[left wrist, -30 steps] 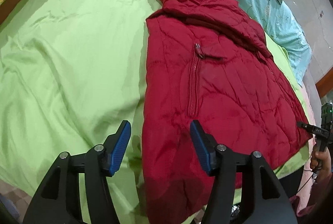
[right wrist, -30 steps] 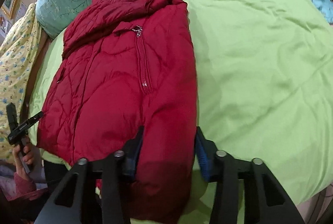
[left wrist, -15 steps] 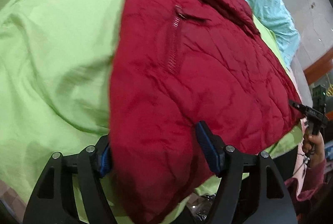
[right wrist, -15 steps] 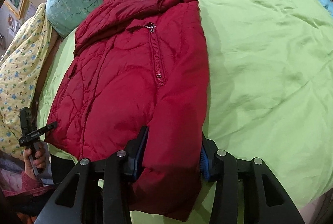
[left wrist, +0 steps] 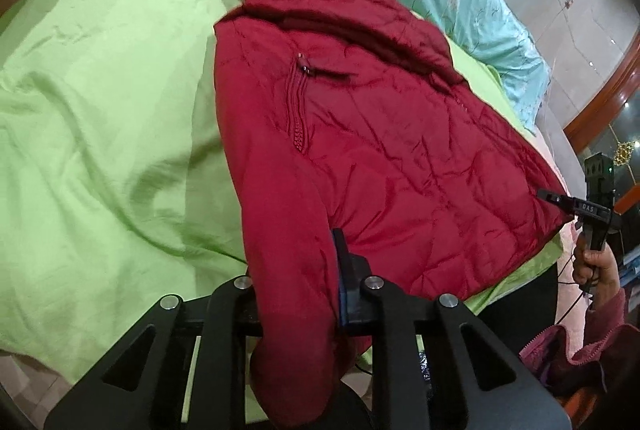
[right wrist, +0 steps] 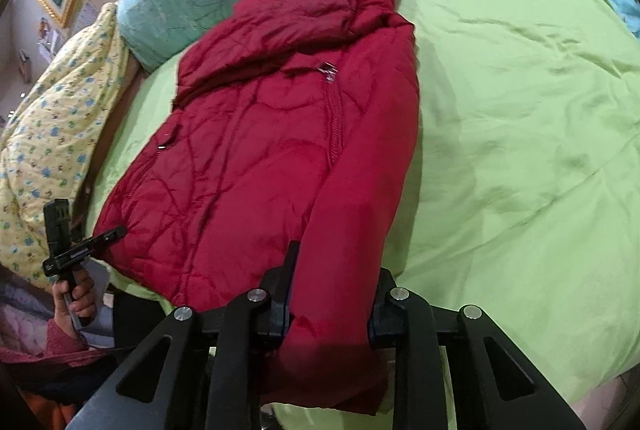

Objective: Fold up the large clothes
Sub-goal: 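Grasp the hem with the left gripper while the right gripper lifts it toward the collar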

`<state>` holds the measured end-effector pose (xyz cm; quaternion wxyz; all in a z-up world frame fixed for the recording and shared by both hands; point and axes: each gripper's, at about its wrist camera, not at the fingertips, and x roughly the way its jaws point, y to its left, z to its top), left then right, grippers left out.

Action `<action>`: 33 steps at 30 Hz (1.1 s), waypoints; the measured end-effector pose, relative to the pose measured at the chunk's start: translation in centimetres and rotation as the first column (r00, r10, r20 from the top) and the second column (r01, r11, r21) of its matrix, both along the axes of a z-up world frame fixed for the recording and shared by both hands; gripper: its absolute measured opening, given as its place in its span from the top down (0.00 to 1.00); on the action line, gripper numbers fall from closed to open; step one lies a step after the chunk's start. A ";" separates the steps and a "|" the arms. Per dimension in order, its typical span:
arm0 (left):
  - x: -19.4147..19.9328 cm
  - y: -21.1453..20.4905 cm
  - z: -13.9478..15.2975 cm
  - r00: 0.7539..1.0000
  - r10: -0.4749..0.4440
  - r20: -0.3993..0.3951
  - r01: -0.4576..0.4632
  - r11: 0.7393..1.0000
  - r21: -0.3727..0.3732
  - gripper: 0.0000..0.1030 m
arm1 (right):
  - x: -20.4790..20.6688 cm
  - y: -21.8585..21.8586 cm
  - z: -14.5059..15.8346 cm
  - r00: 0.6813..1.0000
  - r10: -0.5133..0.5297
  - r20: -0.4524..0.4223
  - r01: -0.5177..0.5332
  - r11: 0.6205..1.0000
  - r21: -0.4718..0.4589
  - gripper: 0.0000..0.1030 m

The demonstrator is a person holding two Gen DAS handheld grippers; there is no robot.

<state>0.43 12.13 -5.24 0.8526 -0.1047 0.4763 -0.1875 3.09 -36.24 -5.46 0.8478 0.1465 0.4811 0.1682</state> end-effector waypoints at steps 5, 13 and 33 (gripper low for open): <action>-0.4 0.1 1.5 0.999 -0.004 0.032 0.004 1.000 -0.021 0.84 | -0.9 -0.6 0.6 0.999 0.021 0.027 -0.022 0.998 0.056 0.78; 1.0 1.8 6.0 0.991 0.009 0.137 0.006 0.994 -0.110 0.85 | -1.2 -2.8 2.9 0.994 0.012 0.105 -0.030 0.985 0.168 0.79; 10.4 3.4 9.4 0.952 0.242 0.186 -0.185 0.943 -0.277 0.84 | 5.4 -3.9 7.7 0.936 -0.121 0.330 0.034 0.966 0.257 0.79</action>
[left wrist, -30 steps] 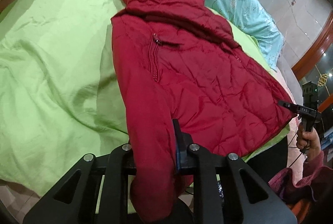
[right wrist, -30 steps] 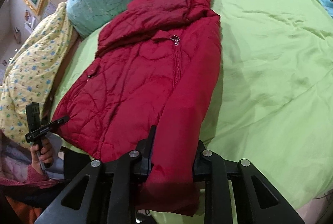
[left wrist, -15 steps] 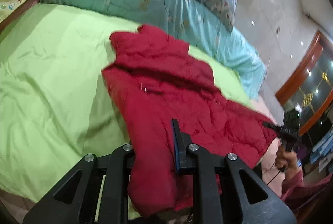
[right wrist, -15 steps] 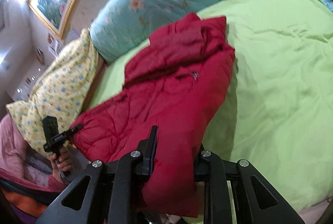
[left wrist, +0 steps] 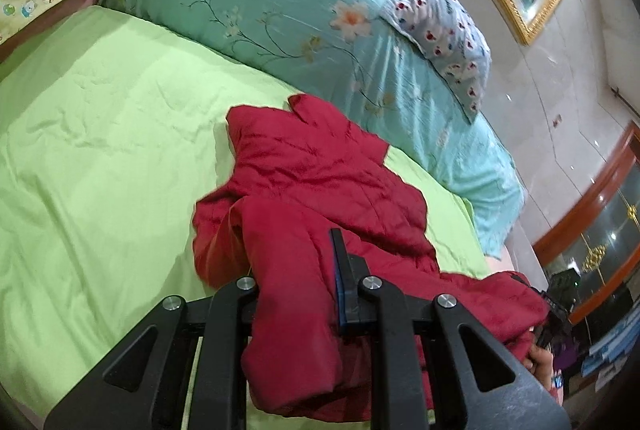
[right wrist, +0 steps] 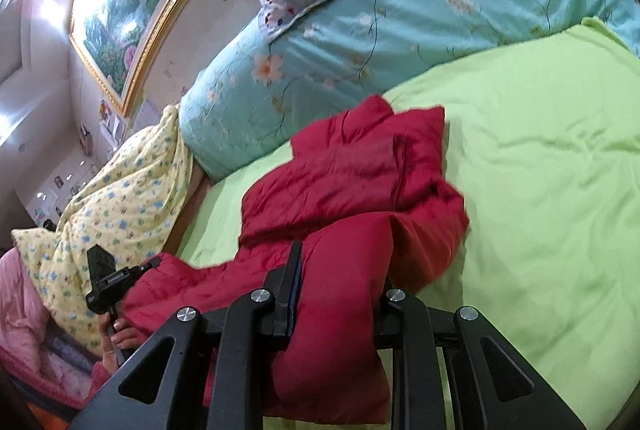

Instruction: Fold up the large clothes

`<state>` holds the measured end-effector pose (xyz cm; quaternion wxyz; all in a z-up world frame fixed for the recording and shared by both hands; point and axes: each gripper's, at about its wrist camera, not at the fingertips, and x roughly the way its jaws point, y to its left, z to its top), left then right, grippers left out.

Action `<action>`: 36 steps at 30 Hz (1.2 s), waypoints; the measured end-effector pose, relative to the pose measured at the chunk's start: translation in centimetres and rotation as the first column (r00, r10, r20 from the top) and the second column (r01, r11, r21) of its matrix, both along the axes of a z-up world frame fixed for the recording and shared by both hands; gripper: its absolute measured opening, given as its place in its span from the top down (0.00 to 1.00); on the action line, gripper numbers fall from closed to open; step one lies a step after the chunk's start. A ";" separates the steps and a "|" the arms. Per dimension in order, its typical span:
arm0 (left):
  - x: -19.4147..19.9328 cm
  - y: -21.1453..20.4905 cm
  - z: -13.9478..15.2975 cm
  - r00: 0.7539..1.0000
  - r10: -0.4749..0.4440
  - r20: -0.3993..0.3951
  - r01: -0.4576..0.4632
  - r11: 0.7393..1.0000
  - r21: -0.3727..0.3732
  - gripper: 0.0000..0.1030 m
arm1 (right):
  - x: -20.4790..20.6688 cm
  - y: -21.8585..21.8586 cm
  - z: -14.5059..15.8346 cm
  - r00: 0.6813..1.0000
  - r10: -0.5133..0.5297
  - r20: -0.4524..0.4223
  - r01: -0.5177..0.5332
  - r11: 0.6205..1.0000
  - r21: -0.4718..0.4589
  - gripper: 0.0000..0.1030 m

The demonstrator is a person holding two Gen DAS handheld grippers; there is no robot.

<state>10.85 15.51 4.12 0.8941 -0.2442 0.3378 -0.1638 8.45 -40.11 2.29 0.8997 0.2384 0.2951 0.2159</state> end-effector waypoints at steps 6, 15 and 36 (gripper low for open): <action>3.2 -0.5 -0.1 0.999 0.041 -0.013 -0.040 0.999 0.024 0.84 | 3.3 0.5 0.5 0.999 -0.049 0.011 0.049 0.998 -0.034 0.80; 6.5 -1.3 0.2 0.998 0.066 0.000 -0.066 0.995 0.069 0.84 | 7.2 0.5 0.6 0.997 -0.083 0.003 0.084 0.995 -0.049 0.79; 12.9 -1.8 0.3 0.990 0.136 -0.035 -0.133 0.987 0.086 0.84 | 13.4 0.4 0.8 0.989 -0.149 -0.005 0.148 0.987 -0.061 0.79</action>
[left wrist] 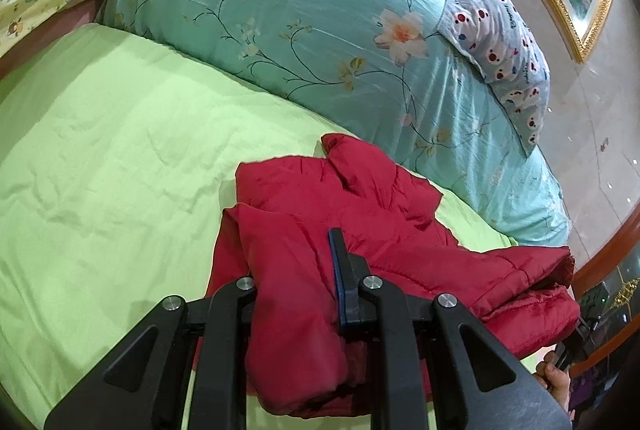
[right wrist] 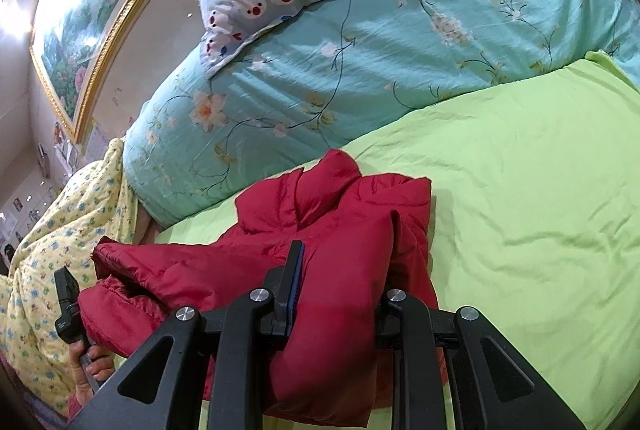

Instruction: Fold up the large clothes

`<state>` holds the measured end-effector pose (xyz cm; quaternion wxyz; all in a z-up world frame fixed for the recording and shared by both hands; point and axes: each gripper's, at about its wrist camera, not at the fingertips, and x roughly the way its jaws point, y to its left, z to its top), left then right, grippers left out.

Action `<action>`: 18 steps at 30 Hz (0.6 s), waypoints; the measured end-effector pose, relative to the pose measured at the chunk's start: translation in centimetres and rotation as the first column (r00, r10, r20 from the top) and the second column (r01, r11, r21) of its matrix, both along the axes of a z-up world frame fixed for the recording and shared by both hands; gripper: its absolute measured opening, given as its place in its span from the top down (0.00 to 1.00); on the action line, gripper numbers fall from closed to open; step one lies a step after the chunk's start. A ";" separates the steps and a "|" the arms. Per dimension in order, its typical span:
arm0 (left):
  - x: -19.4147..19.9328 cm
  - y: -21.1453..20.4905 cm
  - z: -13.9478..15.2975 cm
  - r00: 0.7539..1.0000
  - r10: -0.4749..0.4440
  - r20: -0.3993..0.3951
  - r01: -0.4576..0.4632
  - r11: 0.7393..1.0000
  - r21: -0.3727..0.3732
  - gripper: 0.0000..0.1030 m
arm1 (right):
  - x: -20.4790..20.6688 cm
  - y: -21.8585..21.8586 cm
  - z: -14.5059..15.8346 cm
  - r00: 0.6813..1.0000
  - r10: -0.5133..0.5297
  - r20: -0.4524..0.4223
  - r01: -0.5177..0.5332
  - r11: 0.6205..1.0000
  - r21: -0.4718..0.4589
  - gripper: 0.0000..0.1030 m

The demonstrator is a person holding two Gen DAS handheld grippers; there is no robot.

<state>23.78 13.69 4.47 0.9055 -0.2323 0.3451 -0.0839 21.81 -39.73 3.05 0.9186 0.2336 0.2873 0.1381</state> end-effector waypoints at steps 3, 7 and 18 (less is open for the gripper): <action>1.4 -0.2 0.1 1.000 0.008 -0.005 -0.008 1.000 0.002 0.84 | 1.4 -0.1 -0.2 1.000 -0.022 -0.008 0.022 1.000 0.005 0.79; 3.9 -0.7 -0.4 1.000 0.025 -0.013 -0.025 0.999 0.025 0.84 | 3.5 -0.2 -0.9 0.998 -0.055 -0.028 0.055 0.998 0.015 0.79; 11.1 -1.8 -4.7 0.995 0.060 -0.077 -0.054 0.996 0.078 0.81 | 9.7 0.0 -4.5 0.985 -0.133 -0.112 0.135 0.991 0.017 0.78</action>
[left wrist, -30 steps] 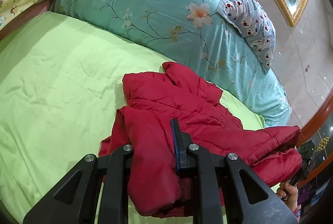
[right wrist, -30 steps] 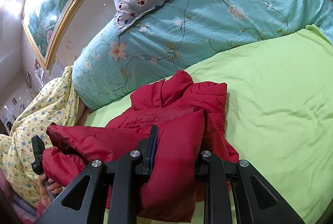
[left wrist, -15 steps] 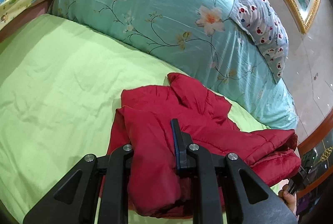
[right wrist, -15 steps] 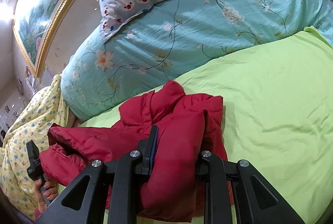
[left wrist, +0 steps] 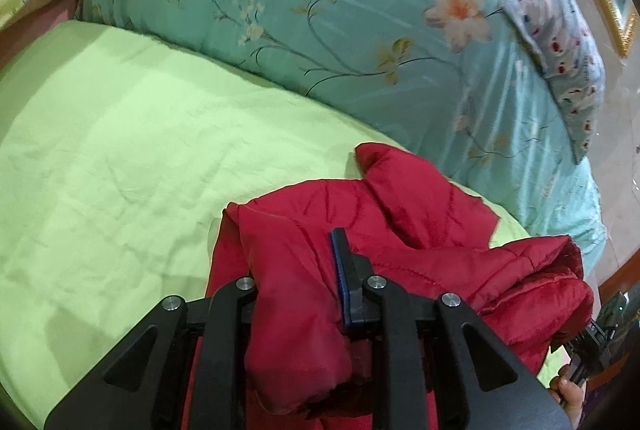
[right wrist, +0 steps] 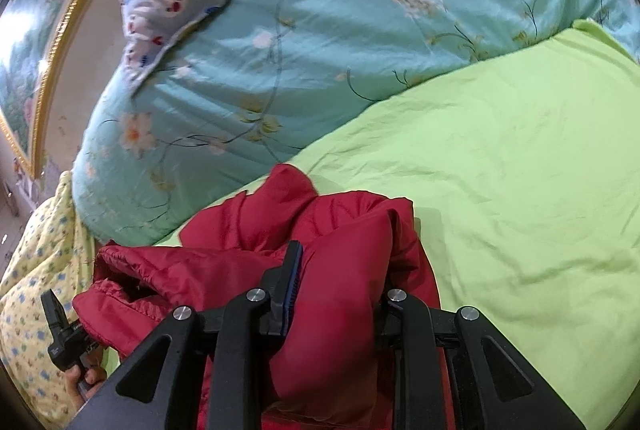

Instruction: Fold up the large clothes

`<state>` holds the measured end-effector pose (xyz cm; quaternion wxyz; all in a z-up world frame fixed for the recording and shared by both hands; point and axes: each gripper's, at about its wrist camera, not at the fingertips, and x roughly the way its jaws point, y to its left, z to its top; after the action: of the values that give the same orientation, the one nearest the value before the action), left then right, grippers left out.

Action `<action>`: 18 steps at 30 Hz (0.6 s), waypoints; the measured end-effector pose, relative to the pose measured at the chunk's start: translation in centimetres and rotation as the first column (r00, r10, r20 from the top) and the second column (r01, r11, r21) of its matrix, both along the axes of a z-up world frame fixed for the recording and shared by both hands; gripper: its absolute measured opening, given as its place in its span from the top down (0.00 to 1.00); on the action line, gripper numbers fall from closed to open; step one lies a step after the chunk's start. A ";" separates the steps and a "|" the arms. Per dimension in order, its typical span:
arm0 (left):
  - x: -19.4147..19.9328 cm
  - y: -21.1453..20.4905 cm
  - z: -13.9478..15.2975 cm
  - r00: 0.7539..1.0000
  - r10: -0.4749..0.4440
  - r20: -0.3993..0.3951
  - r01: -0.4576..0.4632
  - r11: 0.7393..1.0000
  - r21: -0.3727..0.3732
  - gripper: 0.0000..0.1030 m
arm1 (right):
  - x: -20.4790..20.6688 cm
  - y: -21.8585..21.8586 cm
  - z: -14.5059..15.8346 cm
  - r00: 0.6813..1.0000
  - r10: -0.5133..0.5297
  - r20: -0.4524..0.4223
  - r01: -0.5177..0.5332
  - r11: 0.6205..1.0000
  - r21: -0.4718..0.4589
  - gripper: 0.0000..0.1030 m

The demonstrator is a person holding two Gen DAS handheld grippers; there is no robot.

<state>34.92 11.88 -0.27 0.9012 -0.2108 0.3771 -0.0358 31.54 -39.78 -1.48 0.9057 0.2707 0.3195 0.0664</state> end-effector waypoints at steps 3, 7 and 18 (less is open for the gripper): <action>1.3 -0.1 -1.1 1.000 0.014 -0.018 -0.014 1.000 0.008 0.80 | 1.8 0.1 -0.9 1.000 -0.008 -0.021 0.008 1.000 -0.008 0.76; 3.2 -0.5 -2.5 0.999 0.018 -0.051 -0.017 1.000 0.020 0.79 | 4.1 0.6 -2.6 0.999 -0.007 -0.042 0.006 1.000 -0.031 0.75; 1.5 -0.2 -0.5 1.000 -0.008 0.000 0.008 1.000 -0.010 0.66 | 6.8 0.3 -4.8 0.998 -0.034 -0.060 0.033 0.999 -0.007 0.74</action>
<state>36.39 11.66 -0.77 0.8999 -0.2139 0.3777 -0.0415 38.33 -39.49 -6.32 0.8974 0.2753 0.3422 0.0421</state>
